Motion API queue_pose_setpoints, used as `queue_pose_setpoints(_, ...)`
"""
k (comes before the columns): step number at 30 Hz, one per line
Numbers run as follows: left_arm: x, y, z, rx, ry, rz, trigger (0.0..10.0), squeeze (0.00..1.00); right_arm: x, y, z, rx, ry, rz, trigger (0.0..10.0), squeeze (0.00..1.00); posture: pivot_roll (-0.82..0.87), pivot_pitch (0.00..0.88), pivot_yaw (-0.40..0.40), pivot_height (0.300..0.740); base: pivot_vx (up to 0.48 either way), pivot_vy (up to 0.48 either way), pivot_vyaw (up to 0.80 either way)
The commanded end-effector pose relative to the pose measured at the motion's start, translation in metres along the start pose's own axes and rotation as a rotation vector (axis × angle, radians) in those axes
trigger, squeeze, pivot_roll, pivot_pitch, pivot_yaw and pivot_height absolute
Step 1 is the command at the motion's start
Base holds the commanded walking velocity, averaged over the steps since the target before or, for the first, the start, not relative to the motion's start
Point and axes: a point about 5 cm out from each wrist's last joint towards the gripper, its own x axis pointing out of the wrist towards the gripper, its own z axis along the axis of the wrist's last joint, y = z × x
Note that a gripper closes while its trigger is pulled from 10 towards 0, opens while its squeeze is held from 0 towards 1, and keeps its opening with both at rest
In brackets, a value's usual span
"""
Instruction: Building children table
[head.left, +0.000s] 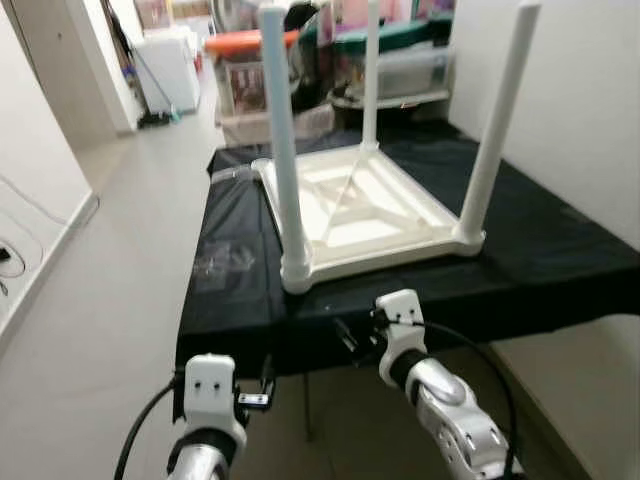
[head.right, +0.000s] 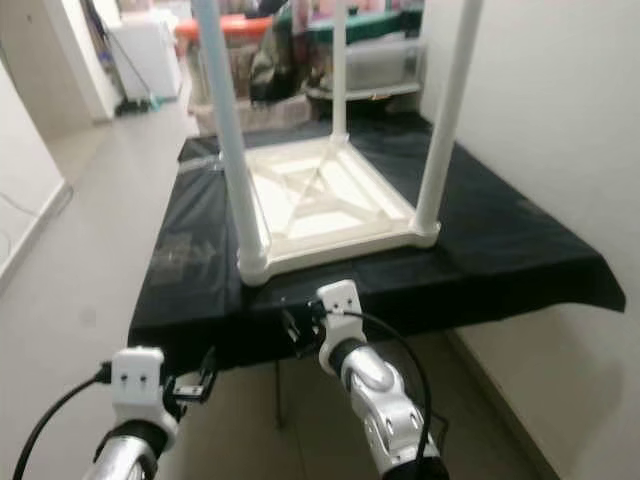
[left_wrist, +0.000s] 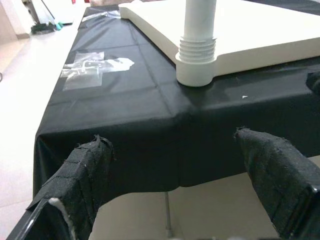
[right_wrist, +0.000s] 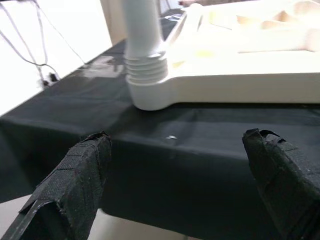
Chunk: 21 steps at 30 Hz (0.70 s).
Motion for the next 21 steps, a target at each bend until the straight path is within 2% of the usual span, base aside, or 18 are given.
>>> queue_pose_setpoints(1,-0.001,0.002,0.001,-0.002,-0.006,0.019,10.0,0.0,0.003,0.004,0.002,-0.007,-0.01,0.015,10.0,0.0,-0.03,0.0,0.027,0.74,0.0,0.0,0.0)
queue_pose_setpoints(8,-0.004,0.012,0.01,0.035,-0.049,0.08,10.0,0.0,0.002,-0.006,0.004,-0.001,-0.016,-0.031,10.0,0.0,-0.03,0.0,0.027,0.74,0.0,0.0,0.0)
queue_pose_setpoints(11,-0.008,0.04,0.021,0.086,-0.104,0.225,10.0,0.0,0.002,-0.029,0.015,-0.038,-0.08,-0.164,10.0,0.0,-0.03,0.0,0.024,0.74,0.0,0.0,0.0)
queue_pose_setpoints(14,-0.008,0.047,0.023,0.105,-0.112,0.254,10.0,0.0,0.002,-0.033,0.017,-0.046,-0.093,-0.192,10.0,0.0,-0.02,0.0,0.022,0.74,0.0,0.0,0.0)
queue_pose_setpoints(17,-0.005,0.062,0.029,0.143,-0.139,0.318,10.0,0.0,0.003,-0.037,0.021,-0.062,-0.112,-0.244,10.0,0.0,-0.02,0.0,0.022,0.74,0.0,0.0,0.0)
queue_pose_setpoints(21,-0.005,0.068,0.036,0.15,-0.165,0.353,10.0,0.0,0.005,-0.04,0.025,-0.057,-0.131,-0.275,10.0,0.0,0.0,0.0,0.018,0.74,0.0,0.0,0.0)
